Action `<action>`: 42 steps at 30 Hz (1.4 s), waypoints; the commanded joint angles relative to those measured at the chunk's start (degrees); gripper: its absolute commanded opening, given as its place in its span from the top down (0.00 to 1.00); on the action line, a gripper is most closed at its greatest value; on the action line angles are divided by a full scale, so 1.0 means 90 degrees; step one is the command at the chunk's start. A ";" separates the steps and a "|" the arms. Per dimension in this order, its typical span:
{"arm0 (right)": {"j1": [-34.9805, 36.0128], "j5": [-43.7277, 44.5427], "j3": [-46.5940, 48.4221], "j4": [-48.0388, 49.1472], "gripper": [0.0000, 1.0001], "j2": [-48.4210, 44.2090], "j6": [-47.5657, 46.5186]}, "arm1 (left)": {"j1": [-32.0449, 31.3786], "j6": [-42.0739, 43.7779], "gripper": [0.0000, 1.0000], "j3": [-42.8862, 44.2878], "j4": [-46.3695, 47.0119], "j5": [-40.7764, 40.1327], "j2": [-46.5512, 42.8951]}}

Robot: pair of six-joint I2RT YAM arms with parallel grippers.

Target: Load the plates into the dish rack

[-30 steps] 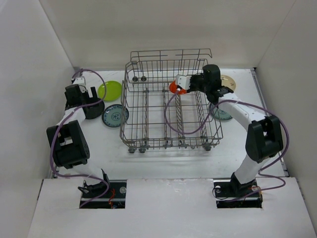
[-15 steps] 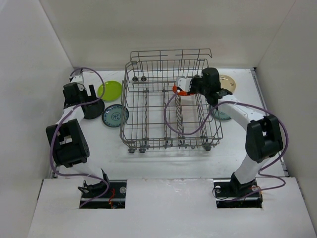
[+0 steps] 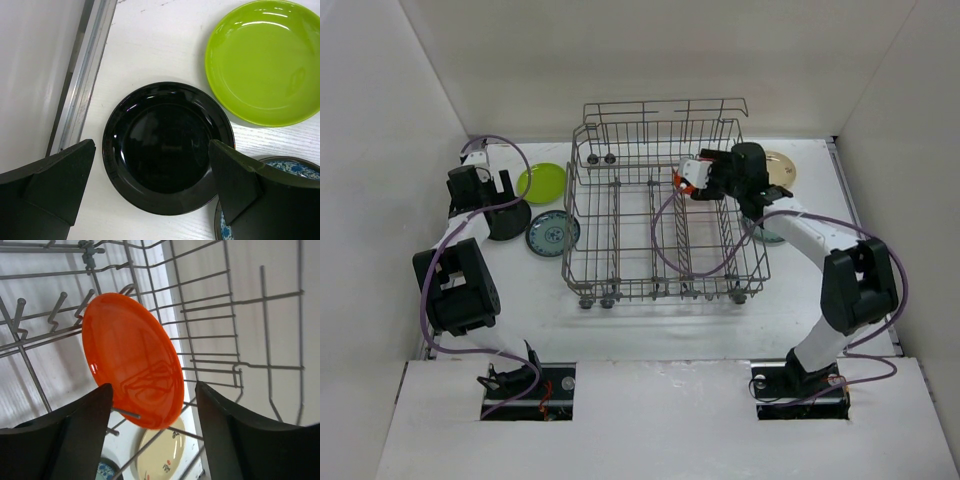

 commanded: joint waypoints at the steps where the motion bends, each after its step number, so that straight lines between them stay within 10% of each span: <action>1: 0.0028 0.0034 0.0218 0.0319 0.25 -0.0754 0.0298 | -0.0001 -0.0058 0.00 0.0137 0.0200 0.0055 0.0014; 16: -0.1738 0.2466 0.2082 -0.0498 0.38 -0.0522 0.3947 | -0.0088 -0.0087 0.00 0.0215 0.0259 0.0055 0.0072; 24: -0.3301 0.1287 0.3304 -0.2990 0.40 0.0630 0.7406 | -0.0079 -0.0077 0.00 0.0234 0.0220 0.0055 -0.0035; 42: -0.4581 -0.0687 0.3792 -0.3304 0.42 0.2759 0.8785 | -0.0079 0.0001 0.00 0.0342 -0.0092 0.0035 -0.0162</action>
